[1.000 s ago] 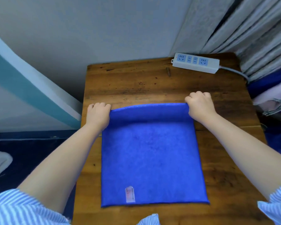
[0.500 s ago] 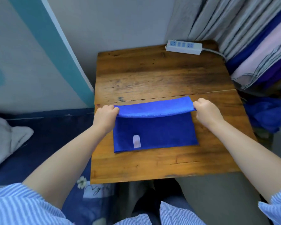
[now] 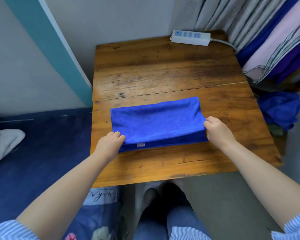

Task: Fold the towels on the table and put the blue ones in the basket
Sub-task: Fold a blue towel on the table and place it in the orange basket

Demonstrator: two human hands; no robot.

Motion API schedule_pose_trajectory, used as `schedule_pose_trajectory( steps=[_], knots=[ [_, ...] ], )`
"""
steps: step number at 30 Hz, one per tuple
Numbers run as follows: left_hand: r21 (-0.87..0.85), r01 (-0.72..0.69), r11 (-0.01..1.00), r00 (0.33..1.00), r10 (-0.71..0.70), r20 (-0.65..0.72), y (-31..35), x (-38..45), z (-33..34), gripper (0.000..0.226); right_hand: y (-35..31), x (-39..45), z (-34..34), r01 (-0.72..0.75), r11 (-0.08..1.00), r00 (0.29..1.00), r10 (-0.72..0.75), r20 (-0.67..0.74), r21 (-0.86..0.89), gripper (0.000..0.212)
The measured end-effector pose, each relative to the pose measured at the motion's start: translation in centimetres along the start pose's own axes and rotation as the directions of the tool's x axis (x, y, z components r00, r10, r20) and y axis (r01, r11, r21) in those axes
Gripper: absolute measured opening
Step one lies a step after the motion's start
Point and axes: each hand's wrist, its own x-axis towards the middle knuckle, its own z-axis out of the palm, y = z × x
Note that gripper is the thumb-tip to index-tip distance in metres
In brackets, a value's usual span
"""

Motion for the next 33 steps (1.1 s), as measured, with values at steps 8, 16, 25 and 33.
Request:
schedule_pose_trajectory(
  steps=[8, 16, 25, 33],
  knots=[
    [0.020, 0.063, 0.998, 0.993, -0.065, 0.096, 1.6, 0.0, 3.5, 0.030, 0.3, -2.4, 4.1, 0.072, 0.992, 0.988, -0.056, -0.144, 0.104, 0.015],
    [-0.016, -0.021, 1.000, 0.996, 0.019, -0.091, 0.6, -0.7, 4.2, 0.030, 0.4, -2.8, 5.4, 0.119, 0.989, 0.975, -0.100, -0.198, 0.089, 0.013],
    [-0.138, -0.145, 0.980, 0.934, 0.090, -0.345, 1.8, 1.3, 1.4, 0.027, -2.8, -0.4, 4.1, 0.163, 0.987, 0.949, -0.156, -0.273, 0.003, 0.019],
    [-0.388, 0.072, 0.919, 0.964, -0.164, -0.209, 5.7, 10.4, 1.9, 0.049, -9.4, 9.1, 7.0, 0.223, 0.973, 0.970, -0.227, 0.082, 0.054, 0.048]
  ],
)
